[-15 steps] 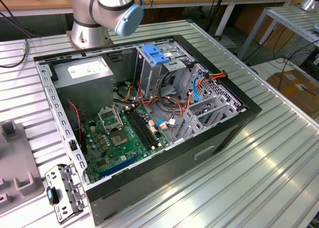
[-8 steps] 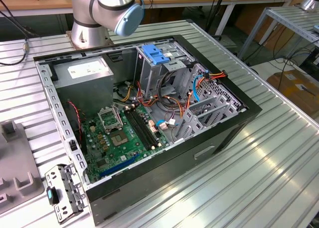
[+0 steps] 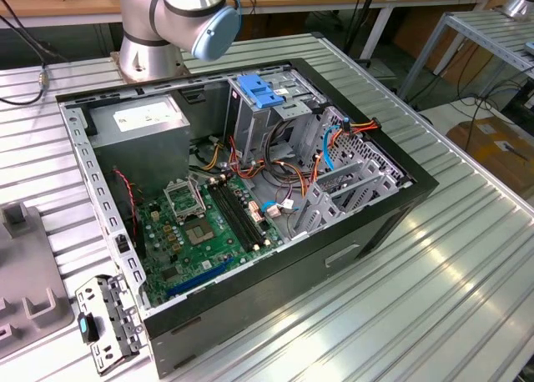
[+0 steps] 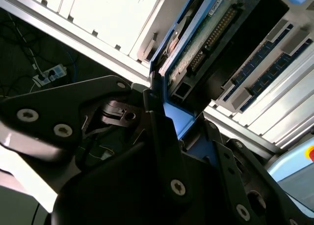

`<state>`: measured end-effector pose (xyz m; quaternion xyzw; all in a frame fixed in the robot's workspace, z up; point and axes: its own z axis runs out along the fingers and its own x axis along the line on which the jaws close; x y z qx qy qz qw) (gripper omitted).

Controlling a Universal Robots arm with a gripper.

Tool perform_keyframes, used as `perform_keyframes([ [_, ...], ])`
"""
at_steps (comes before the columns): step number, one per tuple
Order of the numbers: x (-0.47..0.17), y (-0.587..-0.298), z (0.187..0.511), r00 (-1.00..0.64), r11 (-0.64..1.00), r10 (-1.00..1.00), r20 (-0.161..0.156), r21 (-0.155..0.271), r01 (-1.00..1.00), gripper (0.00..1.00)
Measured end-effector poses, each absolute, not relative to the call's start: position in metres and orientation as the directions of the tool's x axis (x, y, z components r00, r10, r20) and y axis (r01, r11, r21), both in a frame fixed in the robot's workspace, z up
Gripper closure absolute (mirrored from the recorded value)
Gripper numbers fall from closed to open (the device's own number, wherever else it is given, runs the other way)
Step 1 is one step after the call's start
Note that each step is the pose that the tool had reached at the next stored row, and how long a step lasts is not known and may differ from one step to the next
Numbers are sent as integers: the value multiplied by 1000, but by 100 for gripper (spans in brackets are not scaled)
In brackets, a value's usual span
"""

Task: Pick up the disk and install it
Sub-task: 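Pick up the disk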

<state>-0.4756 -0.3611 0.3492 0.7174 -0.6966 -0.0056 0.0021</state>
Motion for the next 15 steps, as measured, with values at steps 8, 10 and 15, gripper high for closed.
perform_keyframes([
  [8,-475,-361,354,29,-29,-1000,-3,11,-1000,63],
  [10,-475,-361,354,29,-29,-1000,-3,11,-1000,63],
  [15,-475,-361,357,29,-29,-1000,-3,11,-1000,63],
])
